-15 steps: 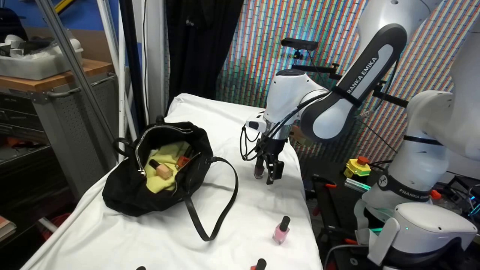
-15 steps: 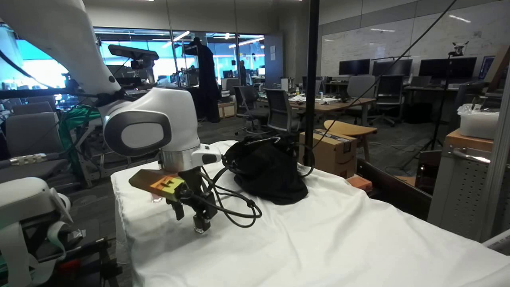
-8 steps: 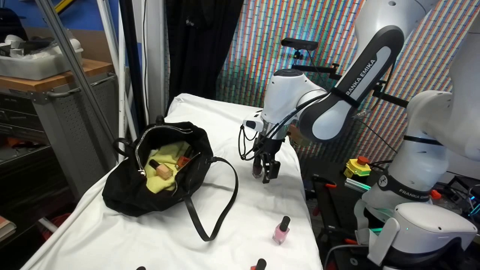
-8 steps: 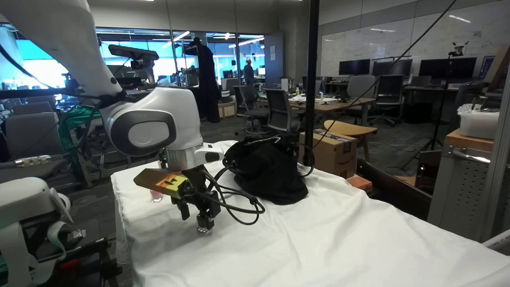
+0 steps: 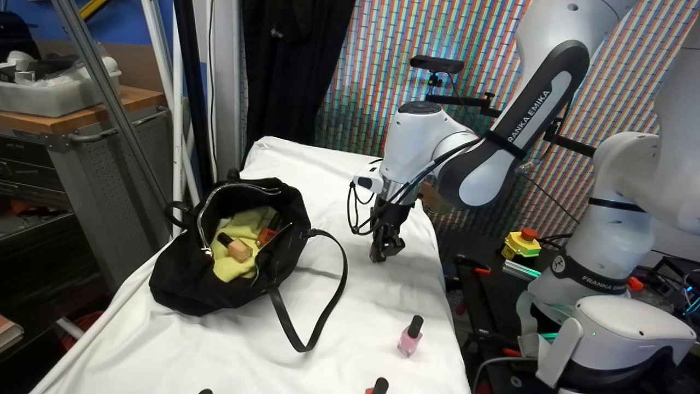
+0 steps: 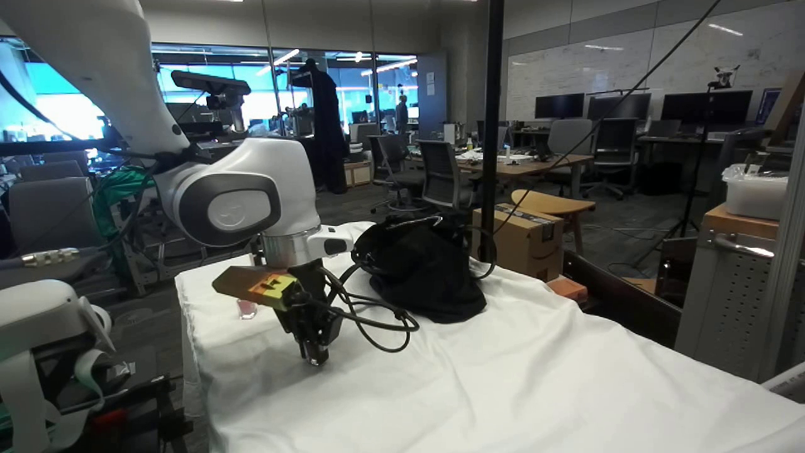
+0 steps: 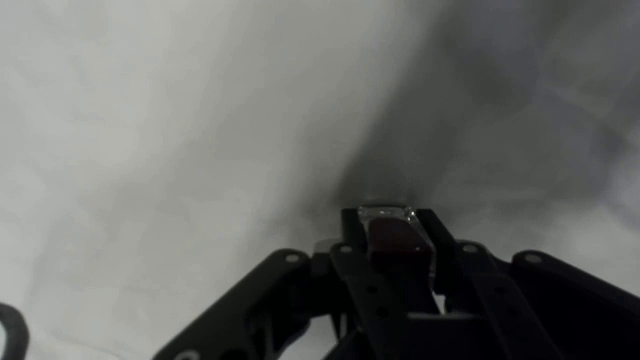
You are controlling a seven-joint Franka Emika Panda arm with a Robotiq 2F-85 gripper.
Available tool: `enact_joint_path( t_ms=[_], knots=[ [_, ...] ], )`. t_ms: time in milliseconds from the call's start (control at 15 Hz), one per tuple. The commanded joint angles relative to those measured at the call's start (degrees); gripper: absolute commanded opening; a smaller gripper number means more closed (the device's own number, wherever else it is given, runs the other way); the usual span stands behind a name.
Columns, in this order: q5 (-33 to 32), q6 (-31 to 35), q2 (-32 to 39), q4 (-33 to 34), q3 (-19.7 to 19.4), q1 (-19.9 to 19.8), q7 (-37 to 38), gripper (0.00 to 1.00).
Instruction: Put the nail polish bottles in the bag
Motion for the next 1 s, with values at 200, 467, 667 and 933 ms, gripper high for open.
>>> enact_joint_path(
  t_ms=[200, 467, 667, 933],
  knots=[
    [-7.3, -0.8, -2.2, -0.2, -1.1, 0.7, 6.7, 0.16],
    [-11.3, -2.5, -5.0, 0.6, -0.7, 1.6, 11.9, 0.16],
    [-13.1, -4.7, -7.0, 2.5, 0.3, 2.3, 15.1, 0.16],
    [-13.8, -9.6, -8.6, 6.9, 2.7, 3.3, 18.1, 0.16]
  ],
)
